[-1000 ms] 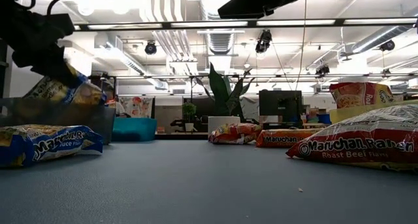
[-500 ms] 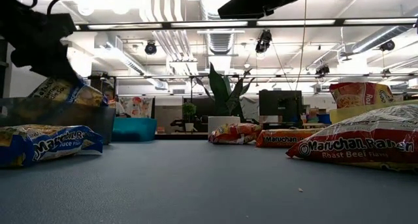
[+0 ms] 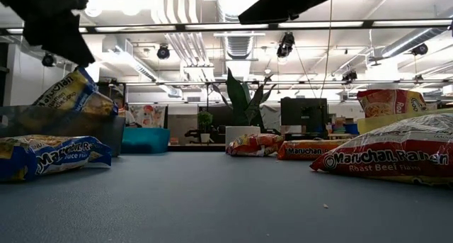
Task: Sort Maruchan noodles
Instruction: Put the blue noodle pack into the black bin
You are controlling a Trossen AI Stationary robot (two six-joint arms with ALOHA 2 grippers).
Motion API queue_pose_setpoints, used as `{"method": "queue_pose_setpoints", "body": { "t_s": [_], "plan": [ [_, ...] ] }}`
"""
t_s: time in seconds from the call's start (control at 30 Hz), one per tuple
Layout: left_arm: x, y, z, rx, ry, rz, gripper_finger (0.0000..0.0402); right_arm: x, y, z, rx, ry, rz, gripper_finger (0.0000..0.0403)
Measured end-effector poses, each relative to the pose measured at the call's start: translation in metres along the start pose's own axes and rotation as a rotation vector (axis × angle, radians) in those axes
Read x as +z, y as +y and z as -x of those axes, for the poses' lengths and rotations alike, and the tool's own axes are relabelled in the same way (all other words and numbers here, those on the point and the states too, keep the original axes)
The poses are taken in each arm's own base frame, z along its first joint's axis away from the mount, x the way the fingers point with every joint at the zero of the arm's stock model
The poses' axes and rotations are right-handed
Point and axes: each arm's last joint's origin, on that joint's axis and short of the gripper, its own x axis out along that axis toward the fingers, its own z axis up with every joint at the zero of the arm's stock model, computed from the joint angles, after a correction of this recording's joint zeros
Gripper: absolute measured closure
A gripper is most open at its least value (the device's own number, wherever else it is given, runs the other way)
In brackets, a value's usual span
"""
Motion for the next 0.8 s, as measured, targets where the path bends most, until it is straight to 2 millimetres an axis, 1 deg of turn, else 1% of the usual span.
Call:
{"method": "queue_pose_setpoints", "body": {
  "t_s": [0.2, 0.37, 0.47, 0.63, 0.8],
  "plan": [
    [0.02, -0.01, 0.011, -0.021, -0.017, -0.081, 0.0197, -0.001, 0.0, 0.0, 0.005, 0.014, 0.012, 0.0133],
    [0.03, -0.023, 0.011, -0.02, -0.012, -0.186, 0.0206, -0.001, 0.0, 0.0, 0.005, 0.013, 0.03, 0.0133],
    [0.032, -0.028, 0.006, -0.04, 0.059, -0.237, 0.0213, -0.001, 0.0, 0.0, 0.004, 0.012, 0.038, 0.0133],
    [0.03, -0.033, -0.01, -0.097, 0.276, -0.256, 0.0224, 0.0, 0.0, 0.0, 0.001, 0.004, 0.055, 0.0133],
    [0.027, -0.029, -0.025, -0.012, 0.42, -0.344, 0.0234, 0.0, 0.0, 0.0, -0.002, -0.002, 0.072, 0.0133]
  ]
}}
